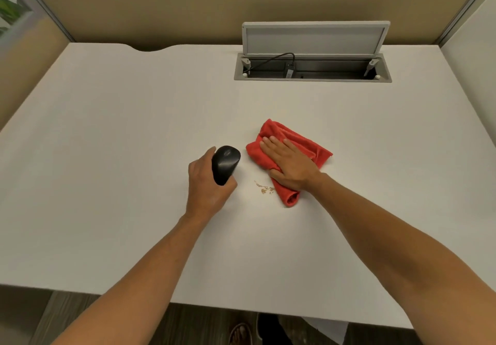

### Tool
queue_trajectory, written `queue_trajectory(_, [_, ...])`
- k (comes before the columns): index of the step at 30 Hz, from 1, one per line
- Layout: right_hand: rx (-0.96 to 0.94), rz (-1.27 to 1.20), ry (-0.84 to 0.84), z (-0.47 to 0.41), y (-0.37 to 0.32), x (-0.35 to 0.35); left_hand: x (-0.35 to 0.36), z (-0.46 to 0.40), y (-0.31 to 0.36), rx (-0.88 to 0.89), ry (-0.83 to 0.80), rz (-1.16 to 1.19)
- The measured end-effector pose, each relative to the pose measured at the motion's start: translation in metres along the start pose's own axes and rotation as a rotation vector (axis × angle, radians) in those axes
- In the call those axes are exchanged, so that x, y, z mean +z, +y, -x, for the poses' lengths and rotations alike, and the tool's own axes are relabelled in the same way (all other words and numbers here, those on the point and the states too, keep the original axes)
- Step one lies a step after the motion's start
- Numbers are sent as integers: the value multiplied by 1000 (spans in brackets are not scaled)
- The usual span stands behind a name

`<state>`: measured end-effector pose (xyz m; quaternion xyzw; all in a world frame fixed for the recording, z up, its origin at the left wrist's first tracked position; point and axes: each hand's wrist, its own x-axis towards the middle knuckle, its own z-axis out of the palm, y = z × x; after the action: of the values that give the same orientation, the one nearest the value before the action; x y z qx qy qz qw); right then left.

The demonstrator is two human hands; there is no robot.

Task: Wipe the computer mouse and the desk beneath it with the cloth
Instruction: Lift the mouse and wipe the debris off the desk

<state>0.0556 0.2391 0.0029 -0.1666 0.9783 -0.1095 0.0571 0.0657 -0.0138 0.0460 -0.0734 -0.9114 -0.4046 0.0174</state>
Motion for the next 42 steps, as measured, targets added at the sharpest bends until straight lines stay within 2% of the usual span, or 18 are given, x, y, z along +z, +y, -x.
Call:
queue_trajectory(14, [-321,-19,-56,65,-169,43,-45,48,-14,178,0,-10])
queue_trajectory(21, [-482,-151,-104,118,-257,62,-43,75,-25,125,-79,-54])
queue_trajectory(27, [-561,-199,-150,150,-285,76,-27,89,-34,80,-115,-121])
queue_trajectory(29, [-518,-297,-178,162,-287,79,-23,91,-36,65,-105,-130])
queue_trajectory(31, [-399,-438,-147,172,-287,80,-21,92,-37,55,-91,-133])
queue_trajectory(42, [520,-1491,413,200,-278,42,-20,94,-42,1,-103,-112])
